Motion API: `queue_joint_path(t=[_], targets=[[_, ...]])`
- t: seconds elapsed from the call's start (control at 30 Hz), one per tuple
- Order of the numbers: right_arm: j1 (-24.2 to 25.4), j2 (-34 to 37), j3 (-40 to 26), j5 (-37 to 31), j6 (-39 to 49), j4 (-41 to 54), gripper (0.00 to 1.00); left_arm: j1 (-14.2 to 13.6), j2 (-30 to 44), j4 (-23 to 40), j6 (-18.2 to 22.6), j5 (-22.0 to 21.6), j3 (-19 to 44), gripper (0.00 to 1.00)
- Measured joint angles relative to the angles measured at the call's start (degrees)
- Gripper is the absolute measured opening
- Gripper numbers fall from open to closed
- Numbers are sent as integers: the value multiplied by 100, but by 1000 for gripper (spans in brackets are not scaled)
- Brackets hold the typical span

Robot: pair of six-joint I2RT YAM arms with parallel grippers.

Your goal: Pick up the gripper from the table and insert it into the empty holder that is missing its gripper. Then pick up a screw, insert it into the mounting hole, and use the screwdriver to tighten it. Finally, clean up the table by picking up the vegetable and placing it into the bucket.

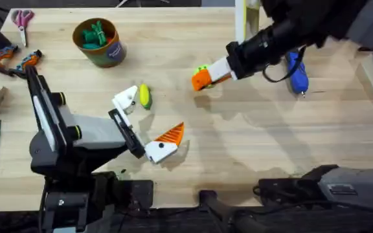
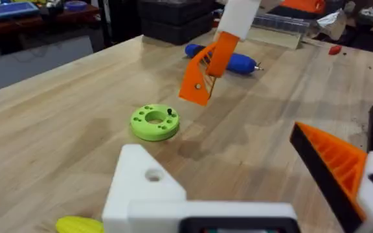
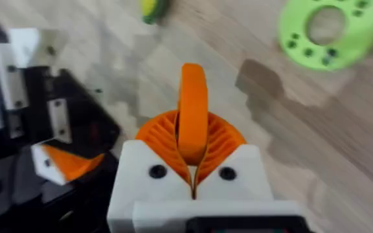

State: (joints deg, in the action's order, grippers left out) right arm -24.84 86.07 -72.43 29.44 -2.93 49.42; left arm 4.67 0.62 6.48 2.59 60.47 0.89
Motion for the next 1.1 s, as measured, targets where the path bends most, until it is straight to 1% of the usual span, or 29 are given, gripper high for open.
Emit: queue_joint_path(t=[0.1,0.23,0.4,0.5,0.63,0.83,0.93,1.1], targets=[[143,209,293,990,-3,-492,11,0,0,0,2,0,0,986],[202,743,376,2132,-8,-995,11,0,0,0,2,0,0,986],[137,1234,387,3347,-8,-1275,10,0,0,8,2,25,0,985],[76,1391,387,3910,-8,-1374,10,0,0,17,0,96,0,986],[2,1418,391,4325,3,-1394,10,0,0,26,0,155,0,986],[-92,1437,391,4983,384,-1381,10,0,0,33,0,192,0,986],[-141,1585,391,5118,616,-1336,10,0,0,33,2,192,0,986],[-304,1989,391,5118,847,-1289,10,0,0,33,2,193,0,985]])
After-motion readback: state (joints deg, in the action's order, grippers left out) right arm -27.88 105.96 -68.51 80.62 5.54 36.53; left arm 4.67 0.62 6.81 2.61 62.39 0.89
